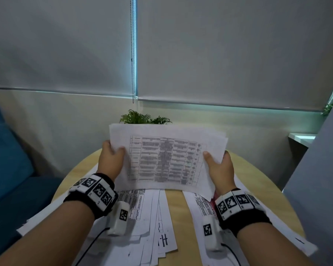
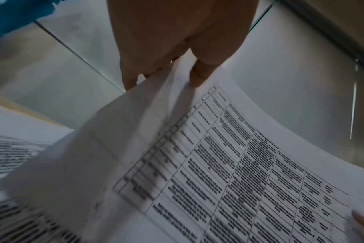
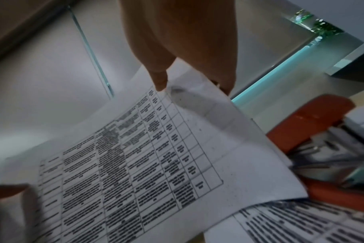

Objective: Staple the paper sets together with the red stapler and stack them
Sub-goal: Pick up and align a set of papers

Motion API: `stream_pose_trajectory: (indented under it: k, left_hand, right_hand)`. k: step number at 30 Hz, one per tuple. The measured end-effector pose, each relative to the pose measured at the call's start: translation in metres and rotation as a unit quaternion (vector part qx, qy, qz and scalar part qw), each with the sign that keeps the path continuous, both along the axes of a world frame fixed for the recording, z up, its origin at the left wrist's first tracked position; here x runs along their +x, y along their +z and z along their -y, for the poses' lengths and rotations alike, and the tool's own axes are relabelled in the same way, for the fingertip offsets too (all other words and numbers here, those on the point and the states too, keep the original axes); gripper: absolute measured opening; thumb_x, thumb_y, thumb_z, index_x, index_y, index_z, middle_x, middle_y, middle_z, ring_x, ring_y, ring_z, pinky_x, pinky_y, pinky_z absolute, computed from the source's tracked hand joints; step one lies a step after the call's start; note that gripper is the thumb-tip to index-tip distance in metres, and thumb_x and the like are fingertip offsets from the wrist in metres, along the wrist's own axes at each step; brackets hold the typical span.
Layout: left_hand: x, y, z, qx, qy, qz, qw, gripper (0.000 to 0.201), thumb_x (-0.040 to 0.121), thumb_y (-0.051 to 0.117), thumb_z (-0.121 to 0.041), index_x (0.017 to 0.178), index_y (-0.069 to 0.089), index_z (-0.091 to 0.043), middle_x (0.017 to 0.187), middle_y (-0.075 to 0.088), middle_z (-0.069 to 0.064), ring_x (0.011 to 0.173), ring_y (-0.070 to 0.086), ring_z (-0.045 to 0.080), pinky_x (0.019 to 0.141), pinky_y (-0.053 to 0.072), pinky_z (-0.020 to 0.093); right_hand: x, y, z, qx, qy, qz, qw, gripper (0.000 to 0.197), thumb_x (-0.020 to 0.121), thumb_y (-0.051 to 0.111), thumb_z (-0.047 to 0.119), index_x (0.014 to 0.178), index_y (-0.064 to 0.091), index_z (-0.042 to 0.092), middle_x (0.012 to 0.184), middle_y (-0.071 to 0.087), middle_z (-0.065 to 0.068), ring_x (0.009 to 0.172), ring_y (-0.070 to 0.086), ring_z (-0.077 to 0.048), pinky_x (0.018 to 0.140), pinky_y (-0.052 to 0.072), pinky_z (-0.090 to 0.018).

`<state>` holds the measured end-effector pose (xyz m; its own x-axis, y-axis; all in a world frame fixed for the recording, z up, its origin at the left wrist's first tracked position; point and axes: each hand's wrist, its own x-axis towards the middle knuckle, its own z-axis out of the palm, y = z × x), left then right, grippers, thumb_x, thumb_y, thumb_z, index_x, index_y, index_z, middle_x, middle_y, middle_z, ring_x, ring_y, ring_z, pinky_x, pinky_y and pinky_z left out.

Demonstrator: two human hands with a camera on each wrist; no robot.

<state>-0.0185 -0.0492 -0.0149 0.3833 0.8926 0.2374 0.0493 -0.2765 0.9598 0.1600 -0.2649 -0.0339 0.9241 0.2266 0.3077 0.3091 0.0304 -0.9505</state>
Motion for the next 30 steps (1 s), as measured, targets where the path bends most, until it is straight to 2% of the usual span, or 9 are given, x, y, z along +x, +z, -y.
stream_pose_trajectory:
  k: [2, 6, 11, 15, 20, 22, 24, 27, 30]
  left_hand:
    - [0.0, -0.004, -0.002, -0.017, -0.013, -0.014, 1.0, 0.038, 0.094, 0.052, -0.018, 0.128, 0.036, -0.008, 0.111, 0.049, 0.002, 0.101, 0.05, 0.021, 0.085, 0.04, 0.032]
    - [0.0, -0.01, -0.005, -0.009, -0.013, -0.021, 1.0, 0.024, 0.095, 0.048, -0.012, 0.119, 0.045, -0.01, 0.107, 0.052, 0.003, 0.099, 0.051, 0.021, 0.085, 0.04, 0.032]
    - [0.001, -0.011, -0.008, -0.035, -0.026, -0.014, 0.999, 0.023, 0.095, 0.047, -0.012, 0.117, 0.04, -0.013, 0.113, 0.052, 0.004, 0.104, 0.052, 0.024, 0.089, 0.043, 0.038]
    - [0.001, -0.008, 0.0, -0.014, -0.032, -0.016, 0.999, 0.028, 0.096, 0.045, -0.01, 0.124, 0.04, -0.01, 0.11, 0.051, 0.001, 0.1, 0.05, 0.02, 0.085, 0.04, 0.032]
    - [0.001, -0.009, -0.005, -0.028, -0.028, -0.017, 0.999, 0.031, 0.092, 0.049, -0.007, 0.122, 0.042, -0.011, 0.11, 0.053, 0.002, 0.101, 0.052, 0.022, 0.087, 0.041, 0.033]
    - [0.0, -0.007, -0.009, -0.048, -0.028, 0.008, 0.998, 0.036, 0.089, 0.053, -0.004, 0.12, 0.039, -0.013, 0.113, 0.052, 0.003, 0.103, 0.052, 0.023, 0.091, 0.043, 0.036]
    - [-0.001, -0.006, -0.01, -0.063, -0.033, 0.017, 0.997, 0.041, 0.088, 0.055, -0.002, 0.122, 0.036, -0.013, 0.115, 0.05, 0.004, 0.103, 0.049, 0.023, 0.092, 0.041, 0.037]
    - [-0.001, -0.006, -0.007, -0.042, -0.045, 0.009, 0.998, 0.032, 0.089, 0.05, -0.002, 0.114, 0.036, -0.017, 0.113, 0.052, 0.005, 0.101, 0.051, 0.025, 0.087, 0.043, 0.037]
    - [-0.001, -0.006, -0.004, -0.028, -0.063, 0.021, 0.997, 0.028, 0.09, 0.042, 0.003, 0.109, 0.039, -0.017, 0.105, 0.056, 0.0, 0.101, 0.052, 0.024, 0.084, 0.042, 0.036]
  right_hand:
    - [0.002, -0.005, -0.001, -0.022, 0.002, -0.005, 1.0, 0.029, 0.092, 0.061, 0.028, 0.117, 0.053, 0.017, 0.108, 0.064, 0.001, 0.102, 0.061, -0.022, 0.093, 0.049, -0.041]
    - [0.003, -0.009, -0.004, -0.04, 0.025, 0.004, 0.999, 0.014, 0.099, 0.047, 0.025, 0.111, 0.044, 0.02, 0.11, 0.059, 0.0, 0.105, 0.058, -0.025, 0.094, 0.048, -0.043]
    - [-0.003, -0.007, -0.004, -0.022, 0.023, 0.05, 0.998, 0.021, 0.094, 0.055, 0.033, 0.108, 0.044, 0.022, 0.095, 0.06, 0.009, 0.088, 0.06, -0.015, 0.077, 0.044, -0.028]
    - [-0.001, -0.009, -0.005, -0.032, 0.029, 0.045, 0.998, 0.014, 0.098, 0.049, 0.027, 0.11, 0.044, 0.021, 0.106, 0.059, 0.001, 0.102, 0.059, -0.022, 0.083, 0.044, -0.029]
    - [0.0, -0.01, -0.007, -0.024, 0.014, 0.059, 0.998, 0.035, 0.095, 0.056, 0.018, 0.124, 0.036, 0.021, 0.119, 0.052, -0.003, 0.112, 0.056, -0.028, 0.09, 0.047, -0.036]
    - [0.003, -0.009, -0.007, 0.019, -0.013, 0.107, 0.994, 0.067, 0.087, 0.067, 0.015, 0.139, 0.028, 0.03, 0.131, 0.043, -0.004, 0.113, 0.054, -0.023, 0.093, 0.047, -0.035]
    - [0.005, -0.003, -0.007, 0.011, 0.009, 0.155, 0.988, 0.093, 0.085, 0.07, 0.015, 0.146, 0.009, 0.049, 0.139, 0.034, 0.004, 0.115, 0.054, -0.019, 0.096, 0.048, -0.037]
    - [0.01, 0.018, -0.006, -0.067, -0.003, 0.236, 0.969, 0.099, 0.087, 0.067, 0.018, 0.139, -0.003, 0.064, 0.134, 0.033, 0.015, 0.097, 0.061, -0.011, 0.085, 0.055, -0.041]
    - [0.023, 0.039, -0.01, -0.158, -0.009, 0.303, 0.94, 0.102, 0.086, 0.068, 0.023, 0.137, -0.01, 0.064, 0.144, 0.028, 0.01, 0.096, 0.059, -0.013, 0.08, 0.053, -0.035]
